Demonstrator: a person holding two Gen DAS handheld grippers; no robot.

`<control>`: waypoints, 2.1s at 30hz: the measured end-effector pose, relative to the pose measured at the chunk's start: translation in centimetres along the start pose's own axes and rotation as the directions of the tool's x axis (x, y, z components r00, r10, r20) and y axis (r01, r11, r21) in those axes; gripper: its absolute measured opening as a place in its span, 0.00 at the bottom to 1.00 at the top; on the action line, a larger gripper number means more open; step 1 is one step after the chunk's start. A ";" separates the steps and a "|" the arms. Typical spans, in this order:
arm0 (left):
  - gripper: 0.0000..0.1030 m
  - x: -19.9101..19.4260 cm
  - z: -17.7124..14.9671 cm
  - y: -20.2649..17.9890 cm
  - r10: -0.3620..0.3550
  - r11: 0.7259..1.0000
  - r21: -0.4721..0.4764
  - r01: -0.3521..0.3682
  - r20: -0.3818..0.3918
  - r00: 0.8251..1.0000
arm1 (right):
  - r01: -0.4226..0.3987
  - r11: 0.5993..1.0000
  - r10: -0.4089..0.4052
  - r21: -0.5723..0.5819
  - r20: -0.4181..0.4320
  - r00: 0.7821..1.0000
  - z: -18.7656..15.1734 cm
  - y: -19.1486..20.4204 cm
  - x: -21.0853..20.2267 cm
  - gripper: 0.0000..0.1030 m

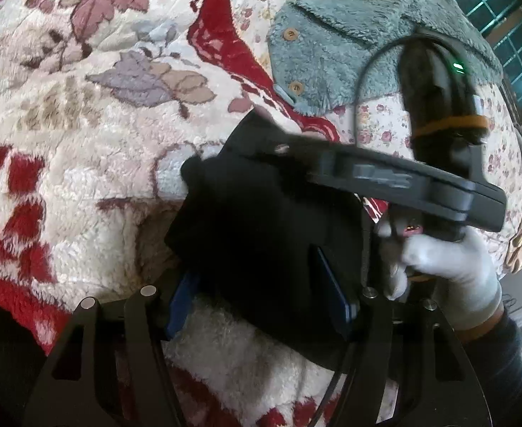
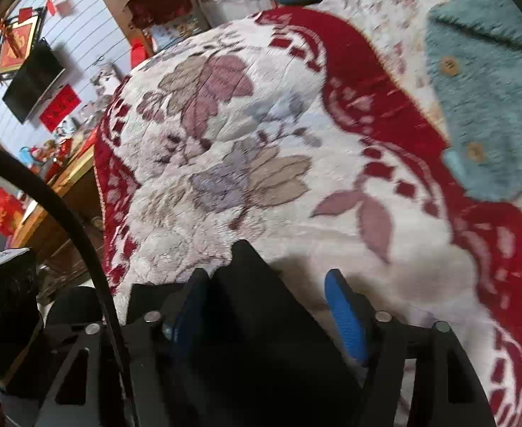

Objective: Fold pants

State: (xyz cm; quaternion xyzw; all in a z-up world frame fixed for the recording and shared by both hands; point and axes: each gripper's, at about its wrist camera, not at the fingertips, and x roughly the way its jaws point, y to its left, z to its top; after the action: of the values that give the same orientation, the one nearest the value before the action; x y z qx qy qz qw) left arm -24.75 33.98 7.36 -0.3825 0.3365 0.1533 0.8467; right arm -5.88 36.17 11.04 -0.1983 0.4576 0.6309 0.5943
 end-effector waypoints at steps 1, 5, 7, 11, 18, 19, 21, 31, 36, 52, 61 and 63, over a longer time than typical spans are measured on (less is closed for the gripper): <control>0.60 0.0 0.0 0.0 -0.006 1.000 0.001 0.006 0.008 1.000 | 0.029 1.000 -0.029 -0.007 -0.005 1.000 -0.1 0.2 0.4 0.35; 0.32 0.0 0.6 0.6 -0.044 0.999 -0.015 0.044 0.010 0.999 | 0.048 0.998 -0.047 -0.029 0.060 0.997 -0.6 1.3 -1.2 0.16; 0.25 -0.6 0.7 0.3 -0.072 0.997 -0.001 0.072 0.021 0.997 | 0.033 0.999 -0.032 -0.003 0.116 0.993 -0.7 1.5 -3.1 0.14; 0.22 -3.2 0.7 -2.0 -0.125 0.991 0.062 0.121 0.075 0.989 | 0.001 1.000 -0.006 0.023 0.230 0.973 -1.3 2.4 -7.8 0.14; 0.20 -6.6 -0.5 -9.0 -0.248 0.950 0.214 0.226 0.084 0.965 | 0.014 0.998 -0.038 0.056 0.451 0.892 -5.0 3.7 -18.6 0.09; 0.20 -6.8 -0.8 -10.0 -0.262 0.942 0.236 0.238 0.079 0.962 | 0.018 0.998 -0.046 0.064 0.474 0.880 -5.8 3.7 -19.9 0.08; 0.20 -7.0 -1.4 -12.2 -0.290 0.923 0.279 0.263 0.060 0.955 | 0.015 0.995 -0.063 0.097 0.511 0.858 -7.6 3.2 -22.4 0.08; 0.19 -5.1 -6.4 -23.4 -0.375 0.812 0.445 0.378 -0.098 0.922 | -0.040 0.944 -0.193 0.328 0.644 0.740 -20.4 -0.8 -32.3 0.07; 0.19 -1.5 -10.6 -27.8 -0.338 0.777 0.489 0.397 -0.208 0.918 | -0.046 0.896 -0.279 0.441 0.641 0.715 -26.7 -3.0 -34.4 0.08; 0.40 1.1 -15.1 -29.0 -0.274 0.724 0.517 0.458 -0.394 0.877 | -0.067 0.621 -0.507 0.781 0.465 0.726 -41.5 -5.9 -34.1 0.45; 0.47 -1.1 -10.2 -24.3 -0.193 0.774 0.563 0.291 -0.228 0.954 | -0.052 0.665 -0.426 0.745 0.435 0.793 -39.6 -2.5 -32.1 0.63; 0.47 -0.4 -9.5 -23.7 -0.175 0.792 0.549 0.268 -0.217 0.960 | -0.049 0.664 -0.418 0.747 0.424 0.804 -39.3 -2.3 -31.3 0.66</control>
State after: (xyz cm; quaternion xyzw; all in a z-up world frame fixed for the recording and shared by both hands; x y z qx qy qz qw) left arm -17.08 11.23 15.92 -0.1578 0.3843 -0.0856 0.9056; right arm -8.55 -13.88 15.33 0.2011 0.4485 0.3582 0.7938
